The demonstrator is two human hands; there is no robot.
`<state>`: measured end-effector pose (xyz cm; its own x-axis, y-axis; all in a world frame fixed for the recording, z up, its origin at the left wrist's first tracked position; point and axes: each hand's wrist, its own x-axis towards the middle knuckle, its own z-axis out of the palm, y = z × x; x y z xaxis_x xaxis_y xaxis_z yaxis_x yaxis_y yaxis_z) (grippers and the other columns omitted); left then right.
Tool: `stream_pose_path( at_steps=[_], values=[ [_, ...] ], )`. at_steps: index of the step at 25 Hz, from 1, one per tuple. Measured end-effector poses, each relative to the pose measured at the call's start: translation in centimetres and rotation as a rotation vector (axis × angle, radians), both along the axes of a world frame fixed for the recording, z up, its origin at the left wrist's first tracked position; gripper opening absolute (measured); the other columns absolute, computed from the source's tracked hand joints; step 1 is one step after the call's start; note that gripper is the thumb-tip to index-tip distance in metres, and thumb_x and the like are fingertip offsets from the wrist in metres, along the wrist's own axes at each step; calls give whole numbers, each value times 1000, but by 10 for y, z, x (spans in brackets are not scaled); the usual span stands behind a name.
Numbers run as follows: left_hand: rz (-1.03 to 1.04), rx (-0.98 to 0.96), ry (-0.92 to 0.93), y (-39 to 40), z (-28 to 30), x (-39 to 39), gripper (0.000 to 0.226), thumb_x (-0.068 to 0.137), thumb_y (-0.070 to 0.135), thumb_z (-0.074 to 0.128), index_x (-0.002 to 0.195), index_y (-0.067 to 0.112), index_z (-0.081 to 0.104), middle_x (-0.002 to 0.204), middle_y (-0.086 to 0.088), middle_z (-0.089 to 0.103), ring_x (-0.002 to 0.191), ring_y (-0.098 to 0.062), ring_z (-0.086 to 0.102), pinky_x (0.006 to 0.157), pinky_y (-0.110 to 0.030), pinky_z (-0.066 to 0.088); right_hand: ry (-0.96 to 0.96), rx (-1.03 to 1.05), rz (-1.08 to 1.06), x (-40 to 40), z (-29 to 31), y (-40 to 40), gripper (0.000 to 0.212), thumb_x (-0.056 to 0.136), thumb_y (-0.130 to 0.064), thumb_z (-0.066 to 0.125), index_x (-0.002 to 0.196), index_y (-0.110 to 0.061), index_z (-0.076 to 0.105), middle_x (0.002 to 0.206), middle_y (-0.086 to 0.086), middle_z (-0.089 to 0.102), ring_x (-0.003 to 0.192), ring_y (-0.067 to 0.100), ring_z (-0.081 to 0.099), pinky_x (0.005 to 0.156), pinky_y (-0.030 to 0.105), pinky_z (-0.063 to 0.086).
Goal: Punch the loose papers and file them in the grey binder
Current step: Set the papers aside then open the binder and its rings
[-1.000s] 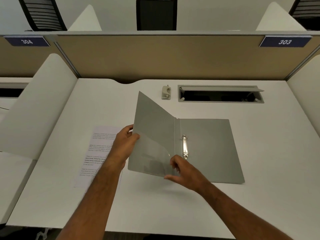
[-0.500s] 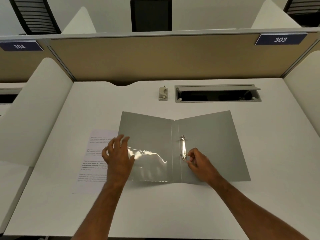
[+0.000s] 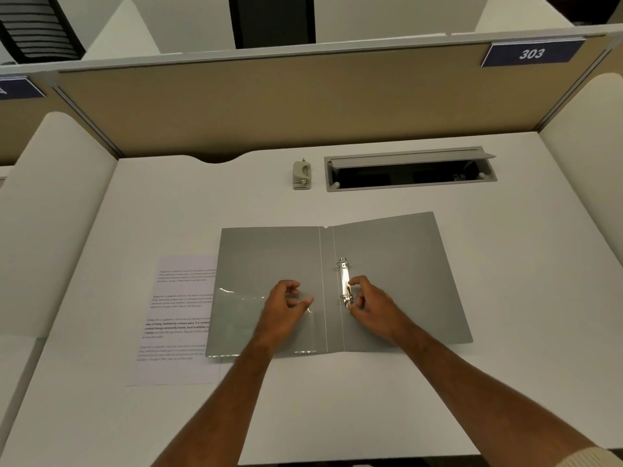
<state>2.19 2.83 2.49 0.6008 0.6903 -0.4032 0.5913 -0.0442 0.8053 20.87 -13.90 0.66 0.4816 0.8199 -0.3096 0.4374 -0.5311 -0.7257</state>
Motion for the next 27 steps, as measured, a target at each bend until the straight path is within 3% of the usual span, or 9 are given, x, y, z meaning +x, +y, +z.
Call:
stream_pose_path(
  at_steps=[6,10,18,23,27],
  values=[
    [-152,-5,-33,-9,3,37,27,91,26,77,115,25,65,108,4,68,94,-17,70,81,-19,58,118,-38,37,19,-3,-1,33,87,-21,69,112,-37,55,77,-7,59,65,3,51,66,23,44],
    [-276,-11,31,-9,-7,50,26,86,34,80,110,36,69,105,13,70,93,-7,69,92,-34,61,228,-17,38,26,-3,0,24,87,-15,71,106,-26,63,79,-5,58,63,0,48,63,19,43],
    [-444,-5,183,-11,-19,72,28,77,52,79,102,40,74,90,19,72,89,-2,68,100,-47,52,395,-120,100,42,-1,10,20,84,-9,73,101,-18,68,79,0,56,70,10,49,68,28,43],
    [-552,29,192,-6,-28,78,53,62,74,68,101,38,70,91,14,67,88,-10,65,95,-55,50,480,-148,126,50,0,14,20,83,-5,73,91,-23,68,77,-4,54,69,8,47,67,24,41],
    [-571,44,193,-6,-32,79,50,60,74,66,102,47,63,87,13,64,85,-9,62,93,-56,50,496,-155,136,50,0,14,16,85,-9,74,88,-22,66,76,-5,52,68,7,45,65,21,40]
  ],
)
